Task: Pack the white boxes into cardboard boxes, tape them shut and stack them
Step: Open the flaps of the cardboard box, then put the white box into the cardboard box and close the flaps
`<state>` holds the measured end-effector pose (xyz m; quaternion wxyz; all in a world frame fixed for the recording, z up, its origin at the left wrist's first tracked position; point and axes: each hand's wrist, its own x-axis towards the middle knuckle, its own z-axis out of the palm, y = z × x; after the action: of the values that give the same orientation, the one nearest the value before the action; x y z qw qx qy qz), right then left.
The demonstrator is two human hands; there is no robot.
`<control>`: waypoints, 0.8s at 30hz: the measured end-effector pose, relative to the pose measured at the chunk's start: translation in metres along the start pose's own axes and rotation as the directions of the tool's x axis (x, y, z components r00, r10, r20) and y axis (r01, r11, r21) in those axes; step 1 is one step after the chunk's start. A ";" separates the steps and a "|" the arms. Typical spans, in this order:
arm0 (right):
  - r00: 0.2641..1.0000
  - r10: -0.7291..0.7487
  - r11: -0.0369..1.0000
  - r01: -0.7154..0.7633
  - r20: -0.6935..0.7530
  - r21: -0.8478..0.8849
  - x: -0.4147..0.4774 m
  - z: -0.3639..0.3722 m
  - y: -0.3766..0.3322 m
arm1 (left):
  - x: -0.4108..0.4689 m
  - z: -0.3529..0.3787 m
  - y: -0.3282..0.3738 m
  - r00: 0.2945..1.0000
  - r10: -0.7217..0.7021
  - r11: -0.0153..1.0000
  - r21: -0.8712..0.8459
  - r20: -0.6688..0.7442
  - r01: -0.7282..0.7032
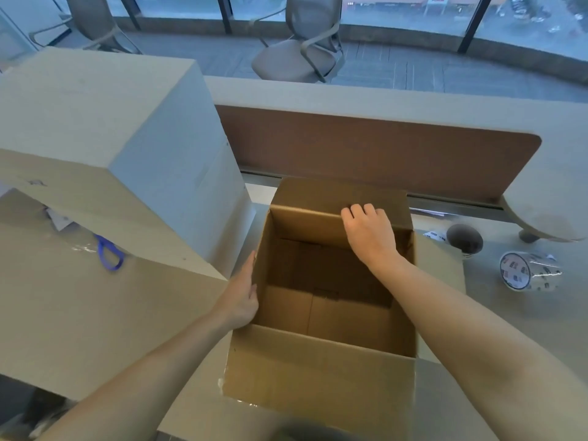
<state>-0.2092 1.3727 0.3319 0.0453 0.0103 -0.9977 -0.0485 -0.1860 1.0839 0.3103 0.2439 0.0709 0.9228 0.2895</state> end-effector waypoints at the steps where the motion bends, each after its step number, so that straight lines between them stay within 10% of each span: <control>1: 1.000 0.010 1.000 -0.010 0.004 0.026 0.002 -0.001 0.000 | -0.001 0.001 0.001 1.000 -0.003 1.000 0.010 -0.011 0.003; 14: 0.985 0.064 0.941 -0.113 0.162 0.318 0.013 0.005 0.008 | -0.003 0.006 -0.007 0.999 -0.024 0.998 0.050 -0.044 0.027; 24: 0.992 0.031 0.985 -0.052 0.123 0.167 0.009 -0.026 -0.005 | -0.013 -0.031 0.016 0.999 0.052 0.991 0.126 -0.006 -0.051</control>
<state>-0.2156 1.3647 0.3580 -0.0147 -0.0098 -0.9991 0.0374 -0.1904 1.0776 0.3467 0.2273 0.1087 0.9382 0.2373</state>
